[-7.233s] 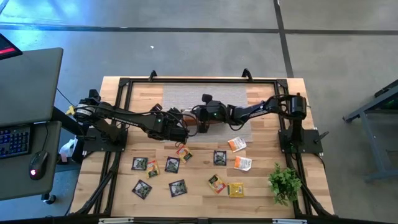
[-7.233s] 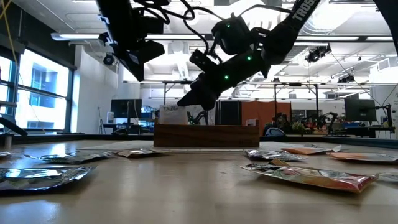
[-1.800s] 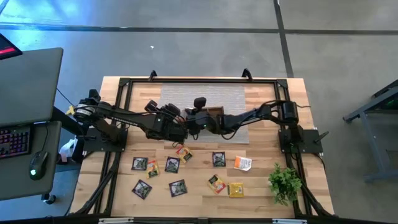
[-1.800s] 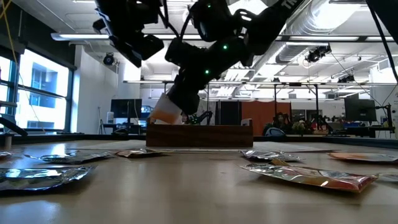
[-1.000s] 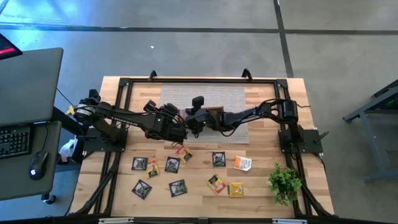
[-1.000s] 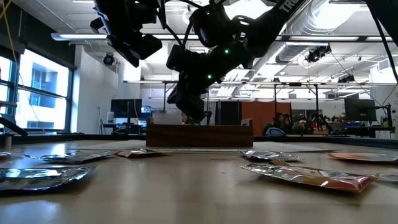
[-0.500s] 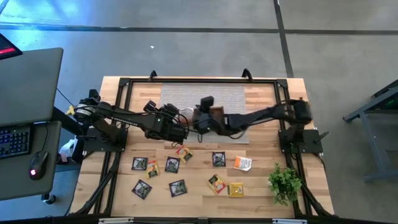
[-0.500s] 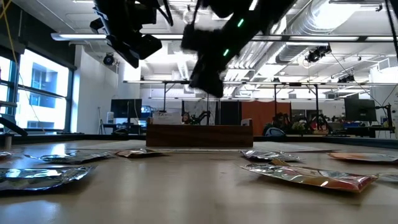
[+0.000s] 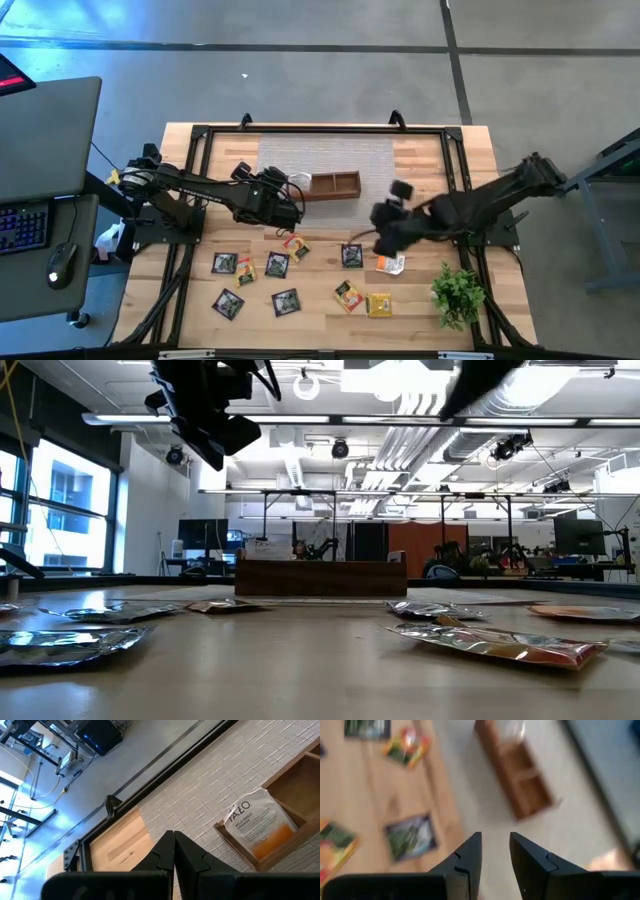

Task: Pick & Place Tea
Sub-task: Put the orange tea bag into the left section of the wooden organizer

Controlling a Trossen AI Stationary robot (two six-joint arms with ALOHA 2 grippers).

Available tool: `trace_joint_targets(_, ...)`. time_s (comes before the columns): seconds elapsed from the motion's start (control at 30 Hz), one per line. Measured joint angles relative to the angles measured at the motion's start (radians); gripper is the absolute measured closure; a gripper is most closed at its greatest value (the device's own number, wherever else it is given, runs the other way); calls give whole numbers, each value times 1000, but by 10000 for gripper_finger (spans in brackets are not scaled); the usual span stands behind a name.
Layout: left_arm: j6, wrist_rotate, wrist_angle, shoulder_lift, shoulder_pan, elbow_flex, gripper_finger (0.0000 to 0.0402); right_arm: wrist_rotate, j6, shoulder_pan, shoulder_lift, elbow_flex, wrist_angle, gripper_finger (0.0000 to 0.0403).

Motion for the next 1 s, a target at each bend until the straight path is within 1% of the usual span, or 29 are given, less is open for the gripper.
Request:
trace_joint_targets(0.07,0,0,5,0,0,0,401,-33,128,46,12,-11,-57,299)
trace_joint_targets(0.1,0,0,8,0,0,0,401,-66,172,67,16,-31,-65,294)
trace_joint_targets(0.2,0,6,17,0,0,0,401,-226,305,106,21,-118,-26,278)
trace_joint_targets(0.3,0,7,19,0,0,0,401,-367,488,120,21,-213,31,261)
trace_joint_targets(0.37,0,7,19,0,0,0,401,-418,619,124,21,-273,57,252)
trace_joint_targets(0.43,0,7,20,0,0,0,401,-445,738,129,21,-330,71,246)
trace_joint_targets(0.57,0,13,20,0,0,0,401,-528,934,129,19,-442,135,242)
trace_joint_targets(0.7,0,16,20,0,0,0,401,-594,1016,128,19,-556,372,245)
trace_joint_targets(0.8,0,16,20,0,0,0,401,-600,1058,124,19,-623,537,249)
trace_joint_targets(0.87,1,16,20,0,0,0,401,-604,1086,120,13,-652,576,251)
trace_joint_targets(1.0,9,16,19,0,0,0,401,-610,1106,119,14,-659,567,253)
